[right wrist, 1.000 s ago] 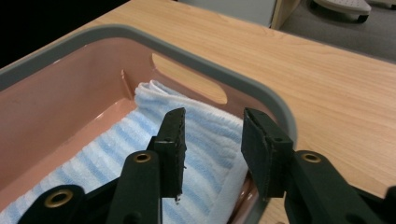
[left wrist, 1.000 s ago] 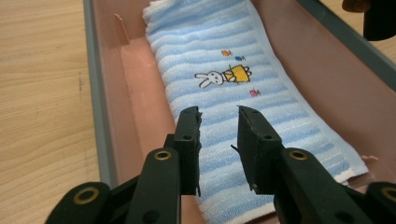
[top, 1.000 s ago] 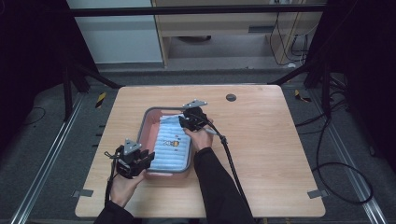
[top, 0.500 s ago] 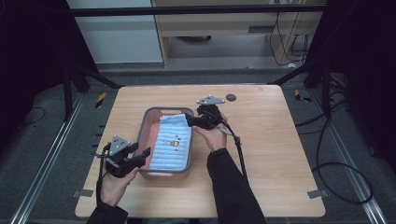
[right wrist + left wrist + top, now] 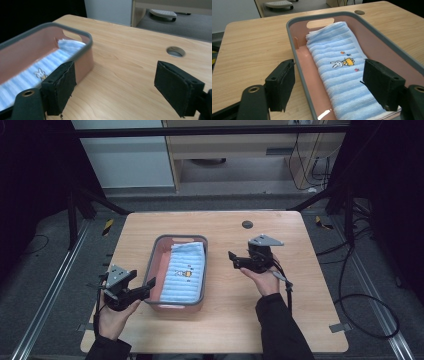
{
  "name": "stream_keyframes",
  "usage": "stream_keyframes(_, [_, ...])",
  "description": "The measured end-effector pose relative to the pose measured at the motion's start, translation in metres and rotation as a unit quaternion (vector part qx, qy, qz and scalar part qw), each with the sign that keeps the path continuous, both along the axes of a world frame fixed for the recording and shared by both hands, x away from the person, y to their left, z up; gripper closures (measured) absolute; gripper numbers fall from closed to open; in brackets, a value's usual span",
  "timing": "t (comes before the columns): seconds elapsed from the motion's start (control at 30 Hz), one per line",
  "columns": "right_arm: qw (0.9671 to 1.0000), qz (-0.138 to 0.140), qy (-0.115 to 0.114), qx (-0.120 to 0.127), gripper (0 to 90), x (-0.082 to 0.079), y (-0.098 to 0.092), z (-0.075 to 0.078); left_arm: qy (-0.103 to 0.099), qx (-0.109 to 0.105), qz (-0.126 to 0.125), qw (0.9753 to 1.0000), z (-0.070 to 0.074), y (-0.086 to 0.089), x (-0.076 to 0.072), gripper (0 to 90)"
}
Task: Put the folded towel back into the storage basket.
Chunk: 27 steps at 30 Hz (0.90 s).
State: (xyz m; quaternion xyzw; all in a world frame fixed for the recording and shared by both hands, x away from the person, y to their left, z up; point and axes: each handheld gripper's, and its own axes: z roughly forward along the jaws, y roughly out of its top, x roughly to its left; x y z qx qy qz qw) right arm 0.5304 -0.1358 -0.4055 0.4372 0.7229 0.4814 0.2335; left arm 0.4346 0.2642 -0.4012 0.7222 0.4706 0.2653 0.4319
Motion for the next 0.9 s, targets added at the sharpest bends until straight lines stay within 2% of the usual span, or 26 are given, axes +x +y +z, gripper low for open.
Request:
stream_keyframes(0.17, [0.9998,-0.017,0.005,-0.003,16.7,-0.014,-0.033,-0.011,-0.005,0.018,-0.001,0.9998,-0.005,0.005,0.002,22.8])
stream_keyframes(0.2, [0.9998,-0.017,0.005,-0.003,16.7,-0.014,-0.033,-0.011,-0.005,0.018,-0.001,0.9998,-0.005,0.005,0.002,22.7])
stream_keyframes(0.23, [0.9996,-0.026,0.008,-0.003,16.4,-0.019,-0.047,-0.015,-0.004,0.019,0.000,0.9998,-0.006,0.006,0.002,22.3])
stream_keyframes(0.37, [0.9992,-0.039,0.013,-0.001,16.1,-0.027,-0.067,-0.021,-0.002,0.025,0.011,0.9996,-0.010,0.014,0.004,21.6])
stream_keyframes(0.4, [0.9992,-0.039,0.013,-0.001,16.1,-0.027,-0.067,-0.021,-0.002,0.025,0.011,0.9996,-0.010,0.014,0.004,21.5])
stream_keyframes(0.43, [0.9990,-0.042,0.015,-0.001,15.9,-0.032,-0.078,-0.026,-0.003,0.031,0.016,0.9994,-0.013,0.018,0.006,21.4])
stream_keyframes(0.53, [0.9987,-0.049,0.015,-0.003,15.9,-0.035,-0.085,-0.029,-0.003,0.036,0.020,0.9992,-0.014,0.023,0.007,21.4])
stream_keyframes(0.57, [0.9985,-0.052,0.015,-0.006,15.9,-0.039,-0.093,-0.034,-0.003,0.037,0.026,0.9990,-0.016,0.029,0.008,21.4])
stream_keyframes(0.7, [0.9981,-0.059,0.014,-0.010,15.9,-0.044,-0.103,-0.041,0.000,0.031,0.038,0.9988,-0.020,0.040,0.009,21.4])
stream_keyframes(0.9, [0.9976,-0.063,0.019,-0.020,15.9,-0.052,-0.115,-0.053,-0.001,0.045,0.053,0.9976,-0.026,0.051,0.011,21.4])
